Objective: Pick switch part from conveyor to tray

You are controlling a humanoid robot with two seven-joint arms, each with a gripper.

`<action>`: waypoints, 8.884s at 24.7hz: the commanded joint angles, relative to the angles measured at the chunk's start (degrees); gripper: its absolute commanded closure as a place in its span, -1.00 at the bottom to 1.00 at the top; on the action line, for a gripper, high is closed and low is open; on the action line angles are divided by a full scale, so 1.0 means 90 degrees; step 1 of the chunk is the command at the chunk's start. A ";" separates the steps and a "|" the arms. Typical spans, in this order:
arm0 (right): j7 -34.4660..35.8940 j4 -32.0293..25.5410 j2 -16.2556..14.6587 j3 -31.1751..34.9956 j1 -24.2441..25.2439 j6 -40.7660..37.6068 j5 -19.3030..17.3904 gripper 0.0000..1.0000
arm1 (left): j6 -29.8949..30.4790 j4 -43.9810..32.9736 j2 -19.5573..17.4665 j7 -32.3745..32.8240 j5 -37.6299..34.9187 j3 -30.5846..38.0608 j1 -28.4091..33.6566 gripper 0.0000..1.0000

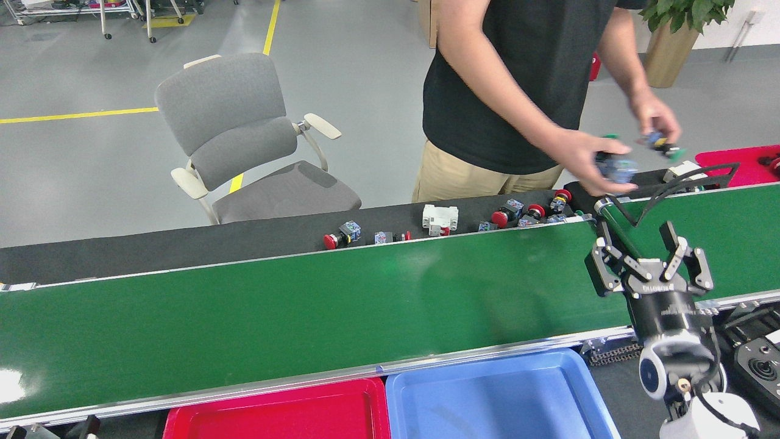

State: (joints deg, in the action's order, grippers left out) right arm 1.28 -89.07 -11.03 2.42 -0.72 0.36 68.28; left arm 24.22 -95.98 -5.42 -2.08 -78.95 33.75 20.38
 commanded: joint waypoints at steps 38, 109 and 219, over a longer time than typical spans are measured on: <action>0.0512 -0.1158 0.0054 -0.0005 0.2180 0.0028 0.0197 -1.00 | 0.0033 0.0166 -0.0071 -0.0013 -0.0359 -0.0478 -0.0692 -1.00; -0.0533 0.1595 0.0581 -0.3423 -0.2264 -0.5040 0.0412 -1.00 | -0.0240 0.0742 -0.0139 -0.0023 -0.0632 -0.0664 -0.1180 -1.00; -0.0895 0.2875 0.2251 -0.3120 -0.2303 0.0048 0.1701 -0.60 | -0.1871 0.3476 0.0495 0.0768 -0.1521 -0.3672 -0.4344 -0.50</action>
State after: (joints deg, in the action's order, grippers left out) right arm -6.74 -63.36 8.86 -25.15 -20.24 0.60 83.78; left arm 8.72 -64.89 -1.03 5.72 -92.70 0.63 -17.36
